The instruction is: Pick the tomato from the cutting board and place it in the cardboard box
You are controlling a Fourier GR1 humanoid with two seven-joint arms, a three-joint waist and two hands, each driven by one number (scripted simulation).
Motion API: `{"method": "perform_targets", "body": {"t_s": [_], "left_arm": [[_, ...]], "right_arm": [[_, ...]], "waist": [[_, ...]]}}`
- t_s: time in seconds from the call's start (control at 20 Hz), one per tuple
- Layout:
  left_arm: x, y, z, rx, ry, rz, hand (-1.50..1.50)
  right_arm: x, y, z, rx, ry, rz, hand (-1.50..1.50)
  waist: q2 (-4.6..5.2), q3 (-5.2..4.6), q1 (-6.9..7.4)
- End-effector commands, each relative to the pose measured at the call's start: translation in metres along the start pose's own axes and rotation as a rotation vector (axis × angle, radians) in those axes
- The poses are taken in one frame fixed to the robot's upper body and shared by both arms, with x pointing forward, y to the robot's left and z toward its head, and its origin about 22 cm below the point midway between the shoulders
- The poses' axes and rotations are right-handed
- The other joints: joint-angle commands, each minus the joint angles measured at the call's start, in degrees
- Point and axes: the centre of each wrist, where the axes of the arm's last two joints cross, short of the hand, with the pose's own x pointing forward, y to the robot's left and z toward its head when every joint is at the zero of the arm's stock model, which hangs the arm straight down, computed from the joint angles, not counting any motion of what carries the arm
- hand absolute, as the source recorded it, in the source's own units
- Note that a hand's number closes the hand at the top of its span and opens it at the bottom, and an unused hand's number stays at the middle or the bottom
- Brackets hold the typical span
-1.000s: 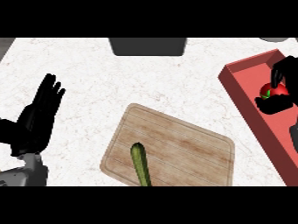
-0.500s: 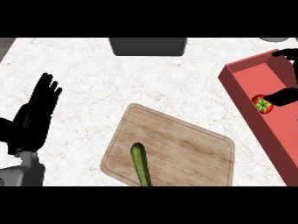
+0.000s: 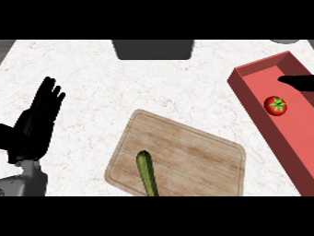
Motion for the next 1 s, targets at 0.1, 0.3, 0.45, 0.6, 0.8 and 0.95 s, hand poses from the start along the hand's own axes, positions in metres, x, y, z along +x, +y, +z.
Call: {"method": "perform_targets", "body": {"t_s": [0.1, 0.3, 0.45, 0.6, 0.8, 0.95], "left_arm": [[0.003, -0.002, -0.005, 0.008, -0.003, -0.002, 0.00], [0.003, 0.014, 0.004, -0.012, -0.012, -0.008, 0.00], [-0.001, -0.007, -0.001, -0.008, 0.005, -0.002, 0.00], [0.002, -0.005, 0.000, -0.004, 0.000, -0.001, 0.00], [-0.008, -0.001, 0.000, 0.000, -0.004, 0.003, 0.00], [0.010, -0.009, 0.009, -0.012, -0.002, 0.002, 0.00]], "right_arm": [[-0.010, -0.018, -0.004, -0.076, 0.073, -0.416, -1.50], [-0.032, -0.046, 0.004, -0.121, 0.095, -0.497, -1.50], [-0.051, -0.055, 0.013, -0.155, 0.099, -0.546, -1.50], [-0.078, -0.077, 0.037, -0.204, 0.106, -0.524, -1.50], [-0.099, -0.092, 0.040, -0.229, 0.107, -0.575, -1.50], [-0.119, -0.113, 0.053, -0.225, 0.090, -0.570, -1.50]], "waist": [[0.07, 0.00, -0.30], [0.03, -0.06, 0.17], [0.12, -0.06, 0.11], [0.09, -0.06, -0.01], [0.15, -0.07, 0.18], [0.11, -0.05, 0.18]]}}
